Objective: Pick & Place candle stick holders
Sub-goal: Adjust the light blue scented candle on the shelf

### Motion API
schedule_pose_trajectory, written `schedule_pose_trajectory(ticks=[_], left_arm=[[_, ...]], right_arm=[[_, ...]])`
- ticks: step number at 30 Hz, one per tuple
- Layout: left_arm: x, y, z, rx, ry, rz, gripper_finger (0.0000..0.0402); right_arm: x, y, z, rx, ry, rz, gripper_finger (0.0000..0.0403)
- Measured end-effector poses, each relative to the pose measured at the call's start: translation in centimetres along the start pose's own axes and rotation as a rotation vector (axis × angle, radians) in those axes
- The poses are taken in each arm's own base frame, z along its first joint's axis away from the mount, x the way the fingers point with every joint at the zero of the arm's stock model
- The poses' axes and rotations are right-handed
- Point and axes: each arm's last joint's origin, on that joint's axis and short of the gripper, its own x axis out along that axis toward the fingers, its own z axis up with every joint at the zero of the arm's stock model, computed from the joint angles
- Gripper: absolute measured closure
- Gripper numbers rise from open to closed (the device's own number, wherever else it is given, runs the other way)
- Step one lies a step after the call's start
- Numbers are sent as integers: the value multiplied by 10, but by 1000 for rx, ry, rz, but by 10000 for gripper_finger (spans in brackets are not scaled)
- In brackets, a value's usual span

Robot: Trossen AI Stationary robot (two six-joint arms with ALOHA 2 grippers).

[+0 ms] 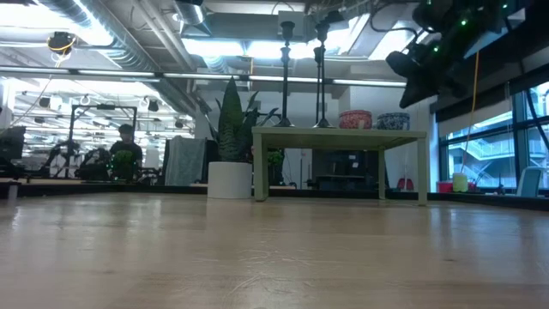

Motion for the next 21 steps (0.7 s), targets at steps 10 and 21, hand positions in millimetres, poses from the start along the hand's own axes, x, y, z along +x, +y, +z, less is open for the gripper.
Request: schedule_pose_trajectory(ticks=[10, 21], left_arm=[[0, 0, 0, -2, -4, -9, 75], [0, 0, 0, -1, -4, -9, 75]], right_arm=[[41, -16, -1, 81, 143, -59, 395], [66, -16, 1, 90, 164, 14, 395]])
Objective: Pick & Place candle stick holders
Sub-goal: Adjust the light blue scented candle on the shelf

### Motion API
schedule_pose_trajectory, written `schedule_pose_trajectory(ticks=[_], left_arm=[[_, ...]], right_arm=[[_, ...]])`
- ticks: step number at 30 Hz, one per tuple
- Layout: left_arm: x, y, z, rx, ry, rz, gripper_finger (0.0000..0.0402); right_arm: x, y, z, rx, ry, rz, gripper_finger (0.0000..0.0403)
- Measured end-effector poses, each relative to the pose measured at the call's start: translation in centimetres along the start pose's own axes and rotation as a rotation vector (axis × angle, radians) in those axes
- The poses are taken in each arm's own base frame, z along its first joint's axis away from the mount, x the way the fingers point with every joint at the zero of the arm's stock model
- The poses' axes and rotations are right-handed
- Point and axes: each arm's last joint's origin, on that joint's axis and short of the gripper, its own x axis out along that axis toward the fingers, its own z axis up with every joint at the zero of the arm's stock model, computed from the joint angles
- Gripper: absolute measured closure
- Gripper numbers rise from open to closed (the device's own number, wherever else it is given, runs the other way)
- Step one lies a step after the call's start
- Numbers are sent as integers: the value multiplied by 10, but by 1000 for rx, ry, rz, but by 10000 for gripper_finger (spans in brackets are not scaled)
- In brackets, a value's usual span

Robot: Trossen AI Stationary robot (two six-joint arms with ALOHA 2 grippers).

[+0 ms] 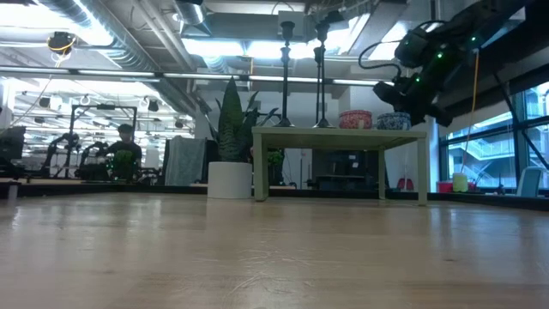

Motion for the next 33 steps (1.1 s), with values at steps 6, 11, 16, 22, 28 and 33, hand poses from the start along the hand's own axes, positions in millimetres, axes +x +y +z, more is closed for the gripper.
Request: schedule_pose_trajectory(ticks=[6, 11, 16, 22, 28, 33], left_arm=[[0, 0, 0, 1, 0, 0, 75], [0, 0, 0, 2, 0, 0, 75], [0, 0, 0, 2, 0, 0, 75], [0, 0, 0, 1, 0, 0, 75], [0, 0, 0, -1, 0, 0, 75], [0, 0, 0, -8, 0, 0, 75]], right_arm=[[9, 3, 2, -14, -5, 42, 395], [15, 8, 8, -46, -38, 146, 396], [25, 9, 7, -61, -16, 167, 396], [22, 11, 12, -117, -74, 170, 396], [-9, 14, 24, -166, -85, 174, 396], [-25, 12, 18, -192, 45, 133, 396]])
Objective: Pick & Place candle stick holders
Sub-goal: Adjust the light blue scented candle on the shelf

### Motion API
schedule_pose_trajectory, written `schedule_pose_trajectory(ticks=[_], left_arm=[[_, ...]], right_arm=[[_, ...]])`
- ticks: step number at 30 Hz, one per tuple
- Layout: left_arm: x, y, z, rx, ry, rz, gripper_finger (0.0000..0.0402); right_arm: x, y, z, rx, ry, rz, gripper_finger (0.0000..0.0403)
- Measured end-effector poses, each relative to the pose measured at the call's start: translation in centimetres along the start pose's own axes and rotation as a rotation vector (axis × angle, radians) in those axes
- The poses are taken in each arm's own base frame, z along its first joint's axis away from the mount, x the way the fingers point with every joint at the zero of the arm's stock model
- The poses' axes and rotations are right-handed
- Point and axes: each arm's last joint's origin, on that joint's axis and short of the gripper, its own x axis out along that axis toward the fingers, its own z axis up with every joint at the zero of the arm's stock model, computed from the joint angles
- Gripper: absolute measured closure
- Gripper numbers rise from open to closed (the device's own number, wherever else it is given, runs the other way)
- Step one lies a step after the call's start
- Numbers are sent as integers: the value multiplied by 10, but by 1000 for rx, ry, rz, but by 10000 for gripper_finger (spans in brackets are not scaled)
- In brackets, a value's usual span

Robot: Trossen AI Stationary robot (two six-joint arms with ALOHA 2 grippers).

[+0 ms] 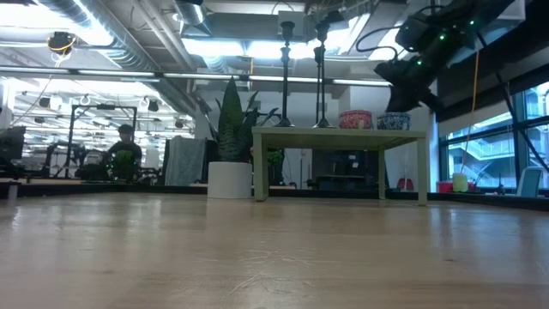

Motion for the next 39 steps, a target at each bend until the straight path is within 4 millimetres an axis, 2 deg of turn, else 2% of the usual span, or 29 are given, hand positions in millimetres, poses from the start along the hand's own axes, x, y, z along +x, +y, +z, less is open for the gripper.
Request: schedule_pose_trajectory(ticks=[11, 16, 24, 30, 39], left_arm=[[0, 0, 0, -17, 0, 0, 75], [0, 0, 0, -17, 0, 0, 75], [0, 0, 0, -17, 0, 0, 75], [0, 0, 0, -17, 0, 0, 75], [0, 0, 0, -17, 0, 0, 75]], right_arm=[[5, 0, -1, 0, 25, 27, 396], [15, 6, -6, -14, 79, 39, 396], [28, 14, -3, -38, 54, 53, 396], [28, 16, 2, -39, -1, 64, 396], [22, 19, 0, -79, 9, 121, 396]])
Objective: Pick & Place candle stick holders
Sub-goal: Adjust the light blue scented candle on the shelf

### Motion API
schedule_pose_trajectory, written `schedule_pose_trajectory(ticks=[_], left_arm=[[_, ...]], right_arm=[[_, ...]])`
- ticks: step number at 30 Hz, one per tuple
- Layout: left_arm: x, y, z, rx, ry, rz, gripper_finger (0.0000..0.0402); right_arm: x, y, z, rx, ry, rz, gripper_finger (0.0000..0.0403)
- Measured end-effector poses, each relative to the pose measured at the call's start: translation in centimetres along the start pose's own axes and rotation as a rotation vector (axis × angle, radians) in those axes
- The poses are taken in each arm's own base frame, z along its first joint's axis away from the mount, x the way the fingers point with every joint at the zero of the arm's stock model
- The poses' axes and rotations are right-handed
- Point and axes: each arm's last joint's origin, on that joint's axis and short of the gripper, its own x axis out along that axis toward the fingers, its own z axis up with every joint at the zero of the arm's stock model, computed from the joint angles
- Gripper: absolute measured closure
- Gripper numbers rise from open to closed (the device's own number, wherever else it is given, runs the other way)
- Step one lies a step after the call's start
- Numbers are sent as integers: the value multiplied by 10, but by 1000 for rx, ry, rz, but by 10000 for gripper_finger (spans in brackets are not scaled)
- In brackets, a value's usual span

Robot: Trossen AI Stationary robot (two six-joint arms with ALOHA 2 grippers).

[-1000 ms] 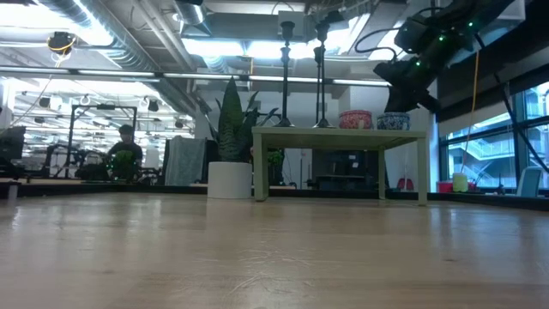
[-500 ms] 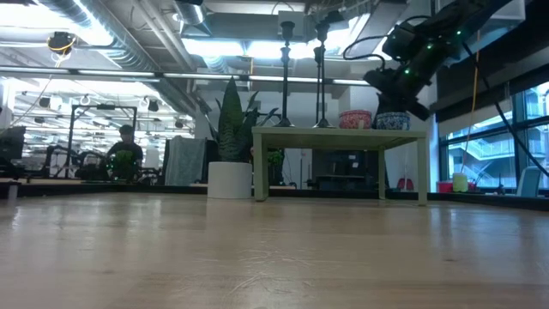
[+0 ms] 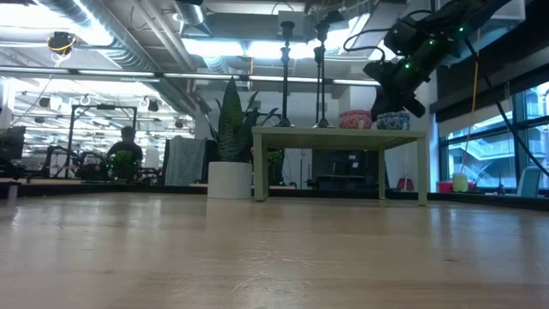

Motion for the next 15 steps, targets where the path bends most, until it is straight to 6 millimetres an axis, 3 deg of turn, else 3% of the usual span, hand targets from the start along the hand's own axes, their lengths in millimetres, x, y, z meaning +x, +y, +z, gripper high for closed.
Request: schedule_pose_trajectory(ticks=[6, 15], left_arm=[[0, 0, 0, 0, 0, 0, 75], [0, 0, 0, -2, -1, -7, 75]], right_arm=[[-7, 6, 1, -44, -31, 28, 396], [7, 11, 0, -55, -3, 36, 396]])
